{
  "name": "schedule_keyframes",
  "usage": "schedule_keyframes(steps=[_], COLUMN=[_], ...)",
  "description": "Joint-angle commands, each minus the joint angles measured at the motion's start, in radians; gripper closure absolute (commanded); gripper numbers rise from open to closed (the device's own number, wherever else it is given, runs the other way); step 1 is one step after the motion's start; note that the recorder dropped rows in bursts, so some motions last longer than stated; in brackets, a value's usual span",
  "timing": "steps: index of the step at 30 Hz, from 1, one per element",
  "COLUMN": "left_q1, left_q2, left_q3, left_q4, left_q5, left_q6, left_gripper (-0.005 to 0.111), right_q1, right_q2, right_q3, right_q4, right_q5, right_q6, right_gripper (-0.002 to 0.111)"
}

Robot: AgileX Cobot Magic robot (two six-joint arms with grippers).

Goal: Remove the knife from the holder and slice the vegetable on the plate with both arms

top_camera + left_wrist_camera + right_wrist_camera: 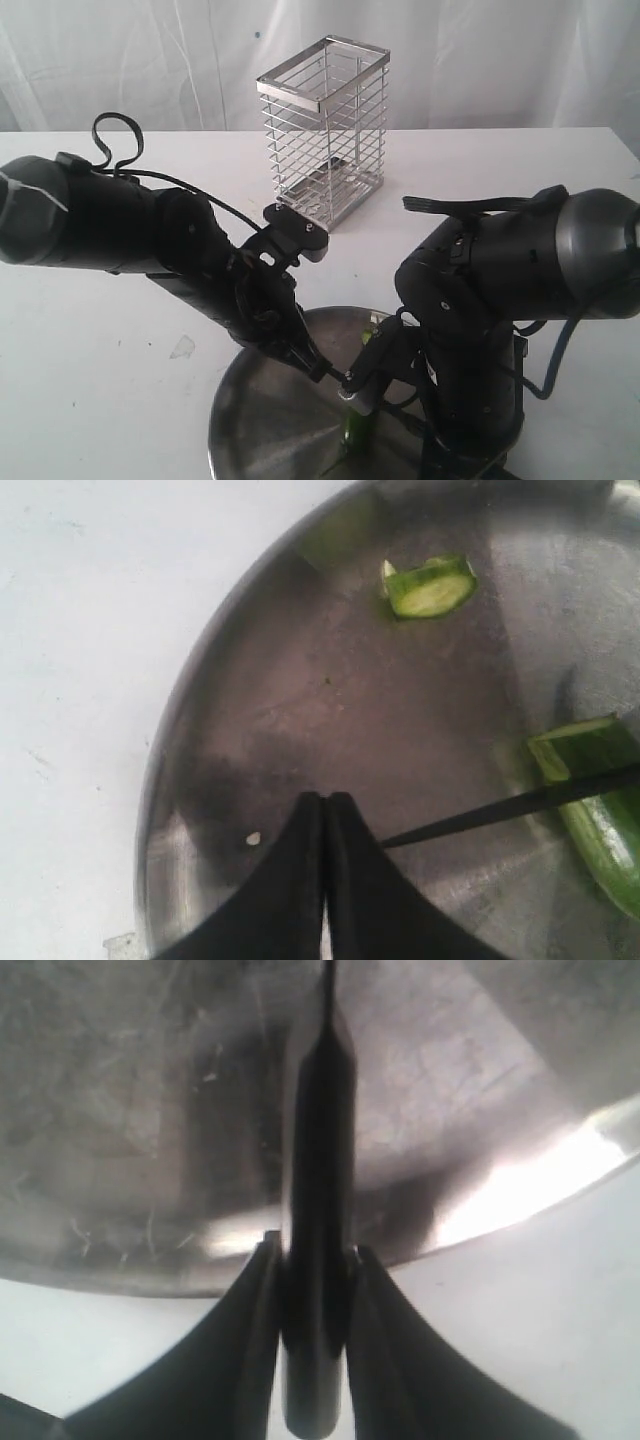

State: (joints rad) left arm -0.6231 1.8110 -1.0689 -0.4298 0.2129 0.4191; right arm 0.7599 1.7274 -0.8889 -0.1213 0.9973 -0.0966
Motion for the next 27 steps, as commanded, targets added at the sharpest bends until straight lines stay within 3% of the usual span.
schedule_keyframes(steps=[1,11,18,21,27], left_q1=[-0.005,-0.005,0.073,0.077,0.071], left_q2=[-0.009,-0.007,-0.035,-0.077,-0.074], left_q3=[0.009,0.009,0.009,0.009,0.009], left_q4=[-0.041,-0.062,-0.059,-0.063,-0.227], left_q5=[0.063,0.049,0.057,0.057,0.092], left_q6=[0.003,0.008,0.026,0.026,0.135], left_gripper=[0.107,0.107,0.107,0.107,0.107], right_q1=[-0.002,-0.002,-0.002,-0.002,-0.002], right_q2=[-0.004,-0.004,-0.004,-0.004,-0.004], right_q3=[-0.008,-0.008,-0.008,-0.008,-0.008], right_q4=[-0.001,-0.007,-0.007,-0.007,-0.007], right_q5=[-0.053,-0.022,-0.016,-0.016,-0.018], right_q6=[-0.005,-0.026,-0.028,-0.028,-0.028], right_gripper=[0.108,0.108,0.108,0.108,0.108])
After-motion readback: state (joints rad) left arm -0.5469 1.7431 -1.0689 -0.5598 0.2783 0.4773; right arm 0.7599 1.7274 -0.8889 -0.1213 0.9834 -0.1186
